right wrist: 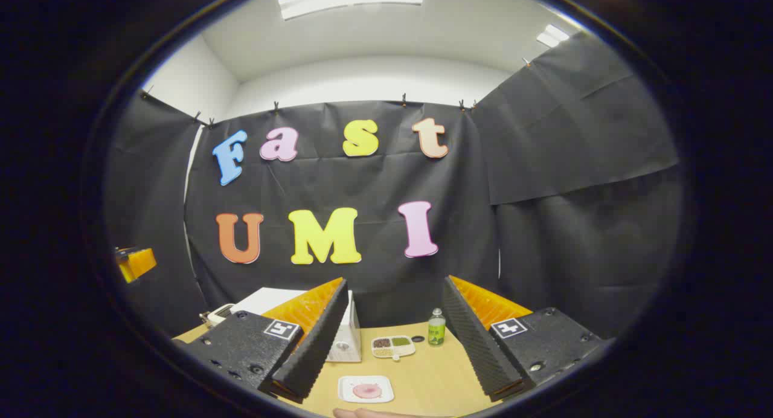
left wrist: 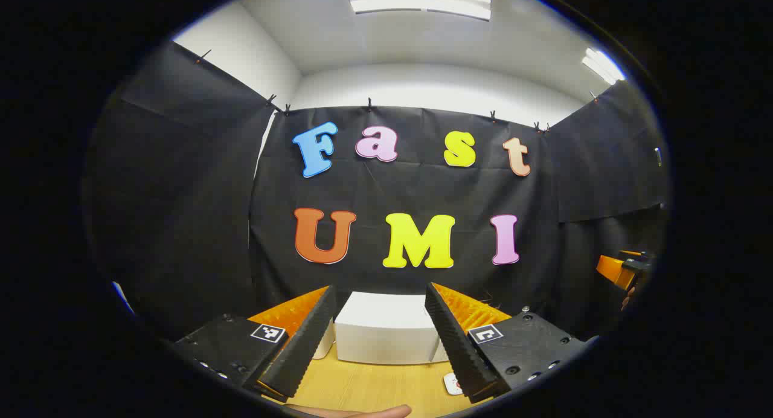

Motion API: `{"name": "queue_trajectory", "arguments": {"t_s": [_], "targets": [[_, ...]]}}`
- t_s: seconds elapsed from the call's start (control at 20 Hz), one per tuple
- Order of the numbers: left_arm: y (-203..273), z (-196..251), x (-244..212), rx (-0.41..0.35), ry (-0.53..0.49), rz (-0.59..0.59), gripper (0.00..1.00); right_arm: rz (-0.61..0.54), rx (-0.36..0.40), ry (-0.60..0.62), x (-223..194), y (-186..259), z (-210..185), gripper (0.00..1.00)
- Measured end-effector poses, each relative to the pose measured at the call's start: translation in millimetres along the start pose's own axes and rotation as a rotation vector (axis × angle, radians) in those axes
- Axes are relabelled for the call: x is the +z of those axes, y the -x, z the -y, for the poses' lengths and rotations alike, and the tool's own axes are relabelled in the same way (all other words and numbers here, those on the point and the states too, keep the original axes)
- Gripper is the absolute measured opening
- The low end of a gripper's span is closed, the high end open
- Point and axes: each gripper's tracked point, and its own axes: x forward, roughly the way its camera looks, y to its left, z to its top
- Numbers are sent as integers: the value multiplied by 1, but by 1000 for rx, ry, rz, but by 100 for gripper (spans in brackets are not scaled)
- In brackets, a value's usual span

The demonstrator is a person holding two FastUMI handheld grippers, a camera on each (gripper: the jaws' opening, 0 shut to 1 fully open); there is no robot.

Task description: Open the microwave oven with the left hand, put the food in, and close the microwave oven.

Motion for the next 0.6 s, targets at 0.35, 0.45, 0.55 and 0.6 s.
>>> {"name": "queue_trajectory", "arguments": {"t_s": [0.35,0.45,0.55,0.6], "targets": [[-1,-4,-12,28,-55,-36,94,5,7,8,6,10,5,90],[-3,7,-19,-2,-58,-56,93,0,23,10,6,11,4,90],[-4,9,-22,-17,-65,-64,93,-13,22,11,1,10,10,90],[-5,9,-23,-17,-74,-64,93,-17,20,14,-1,9,13,90]]}}
